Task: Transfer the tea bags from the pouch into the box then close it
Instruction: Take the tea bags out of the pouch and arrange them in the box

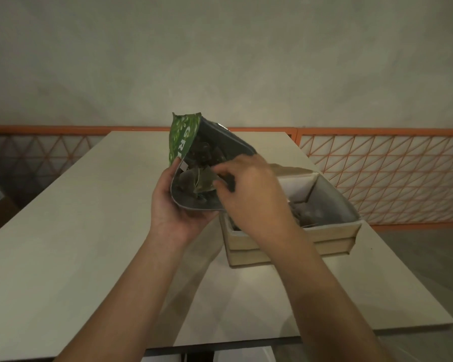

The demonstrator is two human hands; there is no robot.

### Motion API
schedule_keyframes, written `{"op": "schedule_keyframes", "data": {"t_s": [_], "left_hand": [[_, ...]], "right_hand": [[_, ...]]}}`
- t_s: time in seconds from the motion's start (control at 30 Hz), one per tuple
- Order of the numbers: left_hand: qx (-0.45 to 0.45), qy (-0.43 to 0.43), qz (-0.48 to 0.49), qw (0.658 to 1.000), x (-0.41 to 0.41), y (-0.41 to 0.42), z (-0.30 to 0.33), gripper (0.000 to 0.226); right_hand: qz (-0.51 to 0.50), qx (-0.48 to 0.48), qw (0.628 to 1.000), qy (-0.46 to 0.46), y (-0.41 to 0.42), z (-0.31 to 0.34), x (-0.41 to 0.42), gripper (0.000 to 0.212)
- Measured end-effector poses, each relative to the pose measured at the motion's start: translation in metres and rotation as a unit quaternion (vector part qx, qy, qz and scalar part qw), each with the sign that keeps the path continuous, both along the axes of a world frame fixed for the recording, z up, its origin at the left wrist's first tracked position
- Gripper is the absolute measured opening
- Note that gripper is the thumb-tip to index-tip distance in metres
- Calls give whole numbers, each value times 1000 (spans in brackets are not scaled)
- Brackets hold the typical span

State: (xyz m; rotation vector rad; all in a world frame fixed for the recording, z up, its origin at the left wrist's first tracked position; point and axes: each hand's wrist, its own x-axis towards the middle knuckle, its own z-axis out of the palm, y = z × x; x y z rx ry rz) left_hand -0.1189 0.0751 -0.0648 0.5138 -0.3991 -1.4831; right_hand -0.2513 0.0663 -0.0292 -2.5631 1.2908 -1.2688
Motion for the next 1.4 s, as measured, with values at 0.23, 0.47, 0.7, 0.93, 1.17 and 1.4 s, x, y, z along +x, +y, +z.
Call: {"op": "schedule_keyframes", "data": {"t_s": [0.23, 0.47, 0.7, 0.93, 1.17, 1.4], "left_hand": [[-19, 0, -5, 1000, 4, -1, -4, 47], [-15, -20, -5, 1000, 6, -2, -4, 47], [-5, -21, -8, 1000, 5, -3, -5, 49], [-23, 13, -41, 999, 7, -4, -6, 51], [-17, 16, -31, 999, 2, -5, -5, 49], [-9, 4, -24, 1000, -1, -3, -3, 50]], "right_hand": [[-125, 38, 972, 196, -3, 2, 29, 43], [-42, 70, 989, 121, -4, -8, 21, 16], [77, 118, 973, -185, 6, 4, -13, 22], [27, 122, 944, -304, -1, 4, -64, 31], [-37, 217, 951, -217, -27, -18, -99, 20], [-59, 253, 965, -39, -33, -31, -85, 22]]}}
